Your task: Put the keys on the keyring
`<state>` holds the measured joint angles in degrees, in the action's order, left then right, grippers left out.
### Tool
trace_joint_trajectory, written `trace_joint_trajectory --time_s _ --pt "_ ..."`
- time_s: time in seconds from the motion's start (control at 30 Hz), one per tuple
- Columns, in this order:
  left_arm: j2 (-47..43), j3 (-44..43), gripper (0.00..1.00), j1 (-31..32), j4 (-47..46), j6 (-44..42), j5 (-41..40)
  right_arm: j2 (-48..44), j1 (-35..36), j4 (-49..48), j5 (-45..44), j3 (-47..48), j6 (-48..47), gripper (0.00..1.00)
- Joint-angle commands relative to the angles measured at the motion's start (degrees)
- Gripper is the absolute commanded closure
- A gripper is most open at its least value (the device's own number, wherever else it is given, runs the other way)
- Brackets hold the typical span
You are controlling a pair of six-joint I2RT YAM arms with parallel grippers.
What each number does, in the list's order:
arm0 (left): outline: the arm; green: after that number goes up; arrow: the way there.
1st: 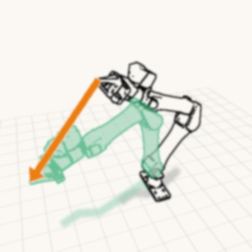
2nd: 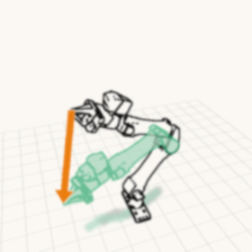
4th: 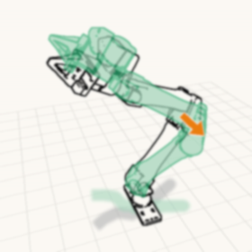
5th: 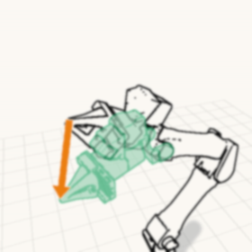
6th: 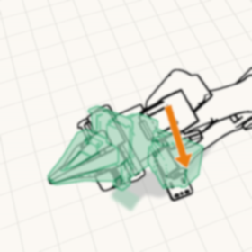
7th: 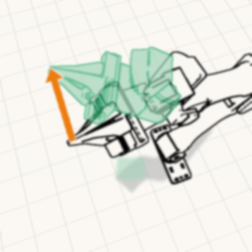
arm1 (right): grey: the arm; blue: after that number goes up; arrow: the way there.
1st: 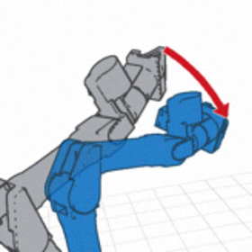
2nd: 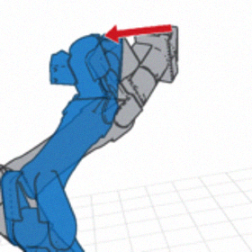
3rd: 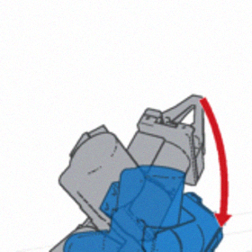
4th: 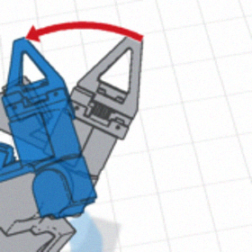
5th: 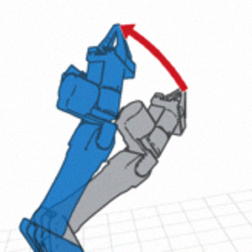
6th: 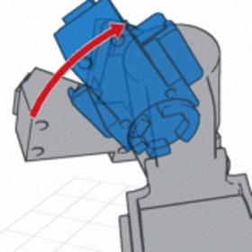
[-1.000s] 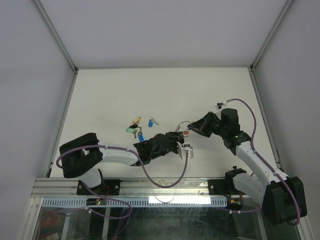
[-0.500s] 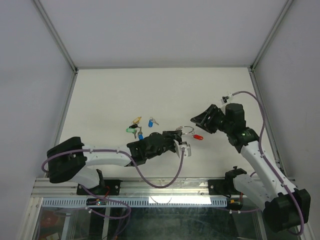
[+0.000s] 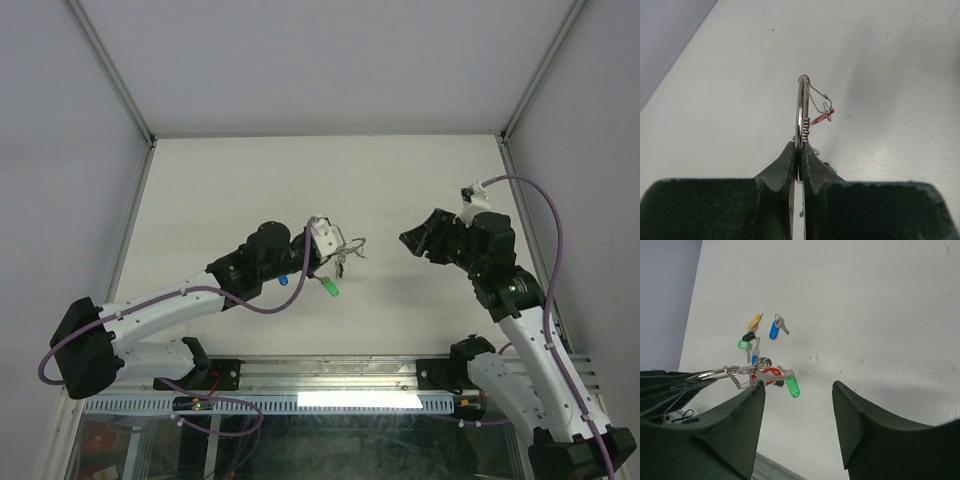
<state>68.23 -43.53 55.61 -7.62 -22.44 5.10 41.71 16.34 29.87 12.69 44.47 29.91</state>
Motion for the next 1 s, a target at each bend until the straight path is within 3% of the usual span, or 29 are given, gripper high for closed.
trace_joint_trajectory --time_s 0.0,0.23,0.43,0.6,0.83,0.97 --pt "-2.7 -6.5 1.0 -3.2 6.0 12.9 7.2 -3.8 -0.2 -3.8 -0.1 1.1 -4.5 0.41" --pt "-1.4 -13.8 1.0 -7.3 16.8 17.4 14.1 -4.8 -0.2 -6.3 3.1 0.9 -4.8 0.41" --pt "-2.9 -15.6 1.0 -8.2 17.9 17.9 13.5 -1.7 -0.1 -14.3 20.1 -0.8 -2.3 0.44" --pt "-5.8 -11.9 1.0 -8.2 11.3 18.2 15.7 -1.4 0.8 -24.5 25.2 -3.9 3.7 0.45" --pt "-12.2 -3.0 1.0 -8.3 -5.3 21.0 23.3 -5.7 1.6 -26.5 25.5 -3.6 -7.2 0.43" --pt "-16.3 4.2 1.0 -8.3 -19.2 22.9 25.4 -10.2 2.0 -42.5 29.5 -9.4 -6.3 0.45"
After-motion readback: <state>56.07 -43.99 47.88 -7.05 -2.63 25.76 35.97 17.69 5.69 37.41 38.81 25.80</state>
